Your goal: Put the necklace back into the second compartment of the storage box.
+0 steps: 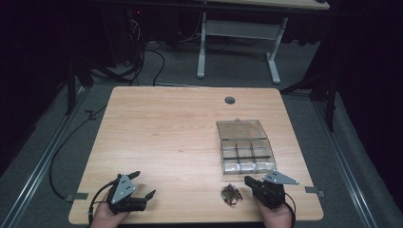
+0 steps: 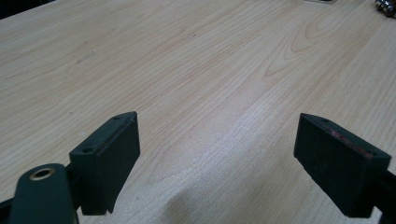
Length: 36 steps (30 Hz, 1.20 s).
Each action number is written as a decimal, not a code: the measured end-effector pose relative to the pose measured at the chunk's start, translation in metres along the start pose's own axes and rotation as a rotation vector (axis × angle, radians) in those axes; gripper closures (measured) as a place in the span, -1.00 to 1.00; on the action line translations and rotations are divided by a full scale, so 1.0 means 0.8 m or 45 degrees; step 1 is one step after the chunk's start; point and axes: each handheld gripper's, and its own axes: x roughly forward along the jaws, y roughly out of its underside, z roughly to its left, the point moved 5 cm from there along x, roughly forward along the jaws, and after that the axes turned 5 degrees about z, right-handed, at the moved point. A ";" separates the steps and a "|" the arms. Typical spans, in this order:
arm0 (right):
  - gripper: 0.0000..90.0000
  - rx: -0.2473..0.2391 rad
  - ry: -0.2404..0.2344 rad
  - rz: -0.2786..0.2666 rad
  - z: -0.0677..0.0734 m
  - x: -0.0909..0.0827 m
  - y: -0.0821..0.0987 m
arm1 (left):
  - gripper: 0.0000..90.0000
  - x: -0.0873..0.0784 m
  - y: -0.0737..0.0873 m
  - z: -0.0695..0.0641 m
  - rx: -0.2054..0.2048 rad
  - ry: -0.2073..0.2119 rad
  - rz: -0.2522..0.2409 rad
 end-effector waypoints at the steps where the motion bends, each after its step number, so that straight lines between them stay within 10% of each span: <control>1: 0.98 -0.010 -0.009 -0.007 0.005 -0.001 -0.002 | -0.67 0.000 0.000 0.000 0.000 0.000 0.002; 13: 1.00 -0.153 -0.154 0.089 0.072 0.014 0.006 | -0.67 0.000 0.000 0.000 -0.001 0.001 0.003; 30: 1.00 -0.073 0.022 0.166 0.026 0.012 0.020 | -0.67 0.000 0.000 0.000 -0.001 0.003 0.001; 36: 1.00 -0.068 -0.045 0.120 0.035 0.005 0.014 | -0.66 0.001 0.000 0.000 0.002 0.000 0.008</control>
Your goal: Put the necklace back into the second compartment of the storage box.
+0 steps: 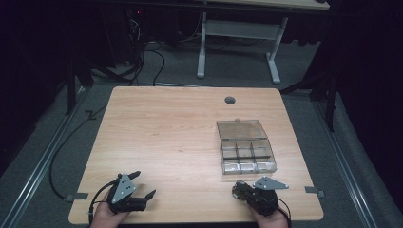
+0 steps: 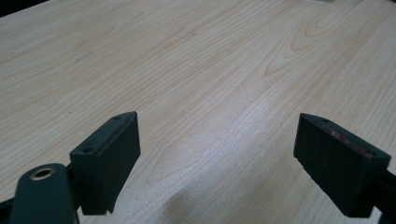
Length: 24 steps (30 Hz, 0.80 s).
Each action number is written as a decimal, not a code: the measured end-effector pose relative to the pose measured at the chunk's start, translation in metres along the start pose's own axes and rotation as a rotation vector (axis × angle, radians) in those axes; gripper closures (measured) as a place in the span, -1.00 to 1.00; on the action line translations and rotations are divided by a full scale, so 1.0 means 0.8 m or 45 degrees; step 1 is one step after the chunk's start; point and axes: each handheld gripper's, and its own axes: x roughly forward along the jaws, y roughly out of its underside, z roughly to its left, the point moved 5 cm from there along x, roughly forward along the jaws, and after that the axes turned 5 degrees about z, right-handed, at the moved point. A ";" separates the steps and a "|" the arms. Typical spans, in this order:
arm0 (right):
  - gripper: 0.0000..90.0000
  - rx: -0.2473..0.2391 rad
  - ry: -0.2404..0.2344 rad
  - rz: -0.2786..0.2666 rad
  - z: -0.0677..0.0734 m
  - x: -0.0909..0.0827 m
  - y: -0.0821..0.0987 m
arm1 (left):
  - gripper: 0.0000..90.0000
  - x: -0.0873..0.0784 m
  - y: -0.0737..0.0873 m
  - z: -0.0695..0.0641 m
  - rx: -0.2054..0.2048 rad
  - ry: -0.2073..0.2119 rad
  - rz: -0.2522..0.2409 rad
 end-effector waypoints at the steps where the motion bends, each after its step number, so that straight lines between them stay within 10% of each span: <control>1: 1.00 -0.015 -0.016 0.002 0.005 0.001 0.000 | -0.66 0.000 0.000 0.000 -0.001 0.000 0.001; 24: 0.85 0.016 -0.054 0.006 0.003 -0.006 0.013 | -0.66 0.000 0.000 0.000 -0.004 0.002 0.005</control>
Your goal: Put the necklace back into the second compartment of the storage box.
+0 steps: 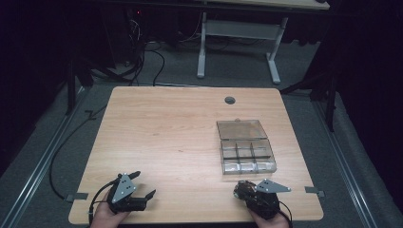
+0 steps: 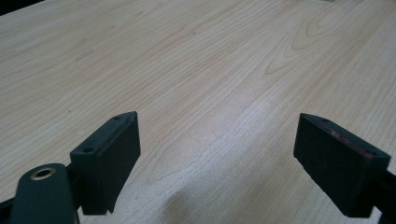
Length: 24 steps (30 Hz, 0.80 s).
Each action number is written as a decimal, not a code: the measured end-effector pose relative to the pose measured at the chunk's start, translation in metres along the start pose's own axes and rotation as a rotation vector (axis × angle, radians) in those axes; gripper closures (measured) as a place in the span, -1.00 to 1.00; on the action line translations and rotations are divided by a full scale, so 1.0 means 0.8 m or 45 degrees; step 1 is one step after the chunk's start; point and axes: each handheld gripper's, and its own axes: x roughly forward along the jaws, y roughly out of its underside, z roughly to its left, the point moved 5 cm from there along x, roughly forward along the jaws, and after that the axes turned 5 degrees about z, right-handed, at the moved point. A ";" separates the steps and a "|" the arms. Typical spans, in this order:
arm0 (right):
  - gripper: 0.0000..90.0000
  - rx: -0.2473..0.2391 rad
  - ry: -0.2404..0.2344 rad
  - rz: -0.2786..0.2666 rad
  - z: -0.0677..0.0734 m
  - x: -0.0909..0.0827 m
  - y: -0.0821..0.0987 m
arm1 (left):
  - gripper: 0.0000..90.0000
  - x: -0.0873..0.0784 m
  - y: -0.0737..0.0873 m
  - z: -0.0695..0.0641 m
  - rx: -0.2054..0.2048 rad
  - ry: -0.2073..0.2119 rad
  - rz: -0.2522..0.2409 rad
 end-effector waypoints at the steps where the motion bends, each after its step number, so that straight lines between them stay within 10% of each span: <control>1: 0.82 -0.002 0.006 0.008 0.000 0.000 0.003 | -0.66 0.000 0.000 0.000 0.001 0.000 -0.001; 13: 0.81 -0.112 0.035 0.085 0.009 0.006 0.010 | -0.66 0.000 0.000 0.000 0.000 0.005 0.002; 24: 0.81 -0.038 0.078 0.000 -0.012 -0.009 -0.011 | -0.66 0.000 0.000 0.000 -0.001 0.006 0.004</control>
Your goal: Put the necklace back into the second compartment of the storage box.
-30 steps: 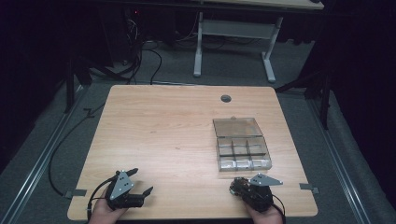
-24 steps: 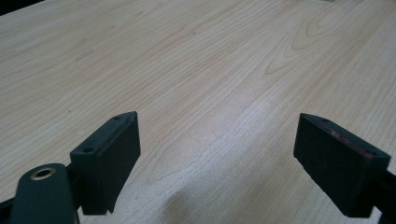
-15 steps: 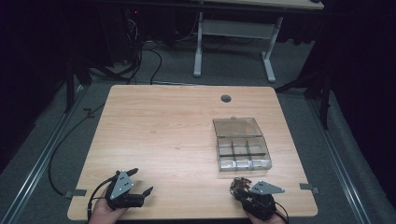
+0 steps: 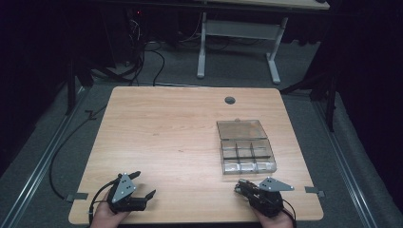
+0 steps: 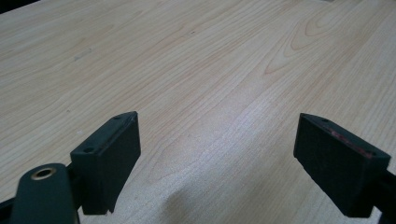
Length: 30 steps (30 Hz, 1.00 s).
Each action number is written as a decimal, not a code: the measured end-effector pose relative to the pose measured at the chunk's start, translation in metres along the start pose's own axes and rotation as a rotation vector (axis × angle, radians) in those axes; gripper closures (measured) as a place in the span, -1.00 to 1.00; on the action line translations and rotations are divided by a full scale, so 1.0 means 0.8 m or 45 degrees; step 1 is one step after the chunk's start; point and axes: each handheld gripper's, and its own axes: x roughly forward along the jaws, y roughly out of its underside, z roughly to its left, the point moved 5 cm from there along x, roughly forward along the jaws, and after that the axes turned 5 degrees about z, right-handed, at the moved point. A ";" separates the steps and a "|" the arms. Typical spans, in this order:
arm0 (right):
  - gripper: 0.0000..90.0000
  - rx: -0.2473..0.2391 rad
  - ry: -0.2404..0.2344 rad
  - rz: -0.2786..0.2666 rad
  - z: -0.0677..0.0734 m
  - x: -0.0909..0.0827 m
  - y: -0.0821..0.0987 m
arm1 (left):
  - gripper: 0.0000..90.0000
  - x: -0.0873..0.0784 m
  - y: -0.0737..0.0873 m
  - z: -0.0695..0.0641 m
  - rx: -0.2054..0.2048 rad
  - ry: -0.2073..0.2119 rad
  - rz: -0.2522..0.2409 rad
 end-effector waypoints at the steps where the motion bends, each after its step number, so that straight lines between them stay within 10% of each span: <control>1: 0.81 0.000 0.016 0.013 -0.003 0.003 0.001 | -0.66 0.000 0.000 0.000 0.001 0.000 0.003; 17: 0.39 0.061 0.100 -0.001 -0.021 -0.010 -0.002 | -0.66 0.000 0.000 0.000 0.001 0.004 0.002; 30: -0.15 0.110 0.078 0.289 -0.046 -0.015 0.005 | -0.66 0.000 0.000 0.000 0.000 0.011 0.004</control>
